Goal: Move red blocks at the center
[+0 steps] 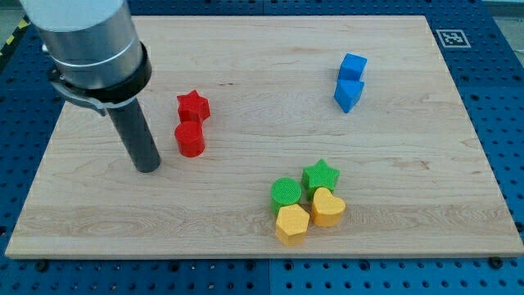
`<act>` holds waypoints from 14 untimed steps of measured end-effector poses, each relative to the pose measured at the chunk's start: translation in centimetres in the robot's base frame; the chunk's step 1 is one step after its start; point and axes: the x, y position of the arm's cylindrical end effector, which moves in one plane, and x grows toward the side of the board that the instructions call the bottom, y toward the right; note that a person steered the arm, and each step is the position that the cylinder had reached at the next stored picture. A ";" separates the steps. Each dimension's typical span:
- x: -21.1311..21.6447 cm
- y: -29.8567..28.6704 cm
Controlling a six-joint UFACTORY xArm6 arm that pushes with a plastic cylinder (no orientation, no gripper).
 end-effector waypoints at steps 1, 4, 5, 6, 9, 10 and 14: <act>0.0 -0.1; -0.9 5.6; -2.6 7.0; -4.2 6.9; -7.3 4.3; -8.2 0.1; -10.9 5.0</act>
